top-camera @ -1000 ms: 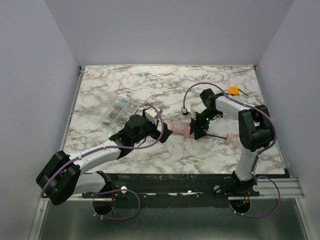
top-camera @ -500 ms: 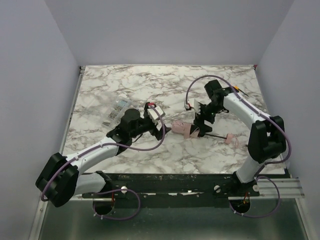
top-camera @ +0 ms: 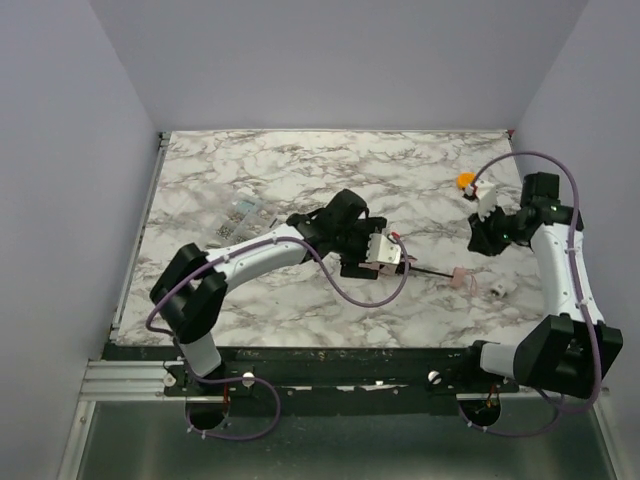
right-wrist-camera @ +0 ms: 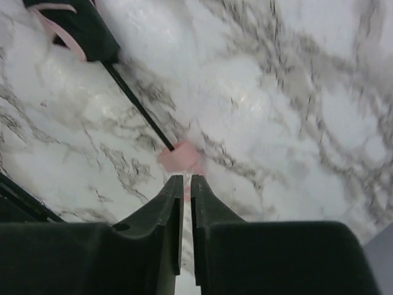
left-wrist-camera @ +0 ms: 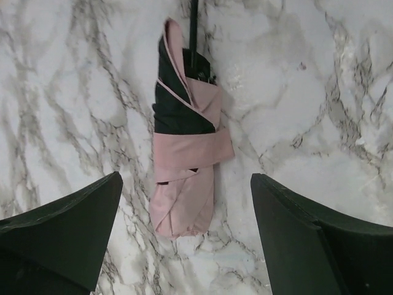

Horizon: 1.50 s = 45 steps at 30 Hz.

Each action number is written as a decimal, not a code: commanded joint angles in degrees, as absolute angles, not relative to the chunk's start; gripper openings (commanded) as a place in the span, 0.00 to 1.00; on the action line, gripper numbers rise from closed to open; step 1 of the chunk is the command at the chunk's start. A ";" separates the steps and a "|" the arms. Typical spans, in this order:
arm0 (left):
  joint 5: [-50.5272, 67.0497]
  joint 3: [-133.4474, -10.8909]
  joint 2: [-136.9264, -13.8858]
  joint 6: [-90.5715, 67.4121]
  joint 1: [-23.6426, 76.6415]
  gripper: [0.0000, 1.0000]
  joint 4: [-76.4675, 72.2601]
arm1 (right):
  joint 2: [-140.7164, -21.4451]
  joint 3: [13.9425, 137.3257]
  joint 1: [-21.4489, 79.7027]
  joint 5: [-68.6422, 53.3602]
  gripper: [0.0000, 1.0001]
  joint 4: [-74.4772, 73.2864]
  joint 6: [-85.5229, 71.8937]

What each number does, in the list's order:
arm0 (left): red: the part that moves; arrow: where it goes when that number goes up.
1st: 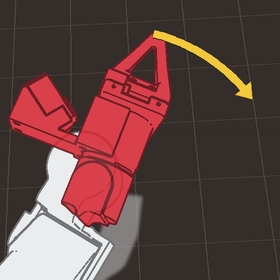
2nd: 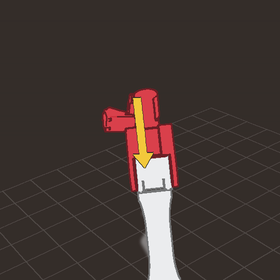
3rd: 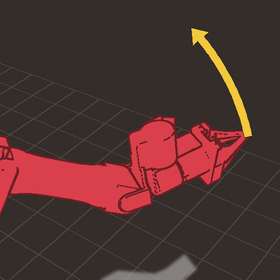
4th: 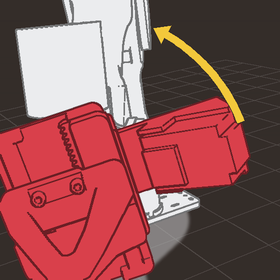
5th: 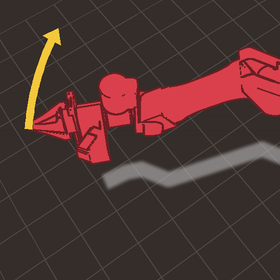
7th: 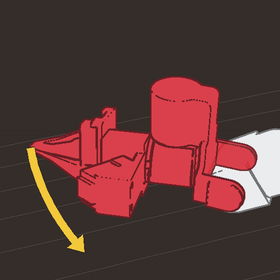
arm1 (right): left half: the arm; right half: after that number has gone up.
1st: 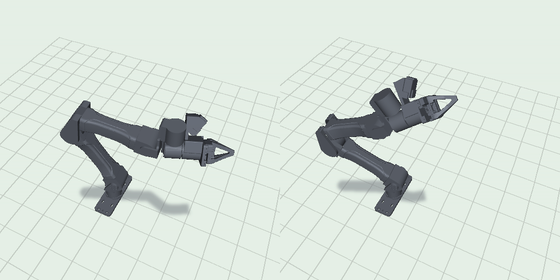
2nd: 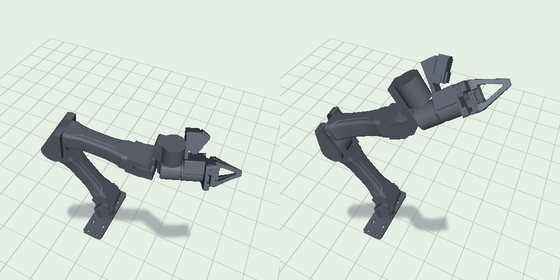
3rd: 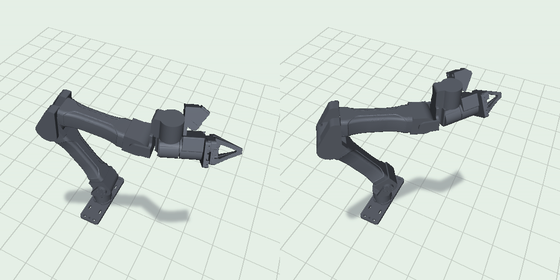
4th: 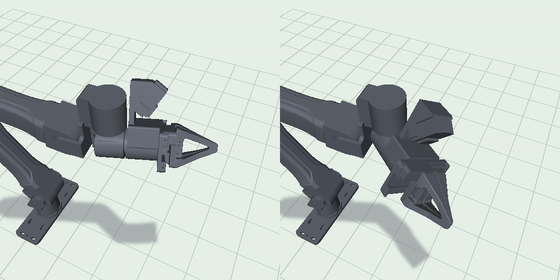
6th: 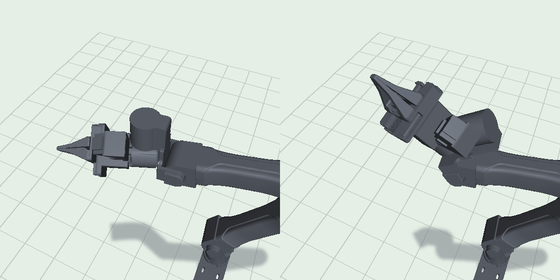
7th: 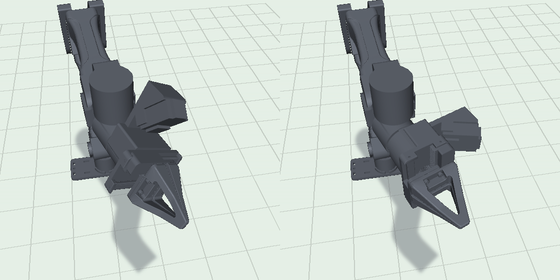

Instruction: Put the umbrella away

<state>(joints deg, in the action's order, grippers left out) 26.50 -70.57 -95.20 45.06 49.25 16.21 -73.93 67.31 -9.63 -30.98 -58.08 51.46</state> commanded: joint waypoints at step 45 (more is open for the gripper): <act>19.36 -97.08 -124.17 50.10 53.98 0.29 40.51 | -93.92 61.04 4.88 -22.30 0.01 -34.21 19.74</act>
<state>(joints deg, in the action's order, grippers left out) 18.76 -97.06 -121.89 50.89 53.25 37.67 -95.77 59.42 7.07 -22.98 -33.93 21.91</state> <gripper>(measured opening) 0.413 0.048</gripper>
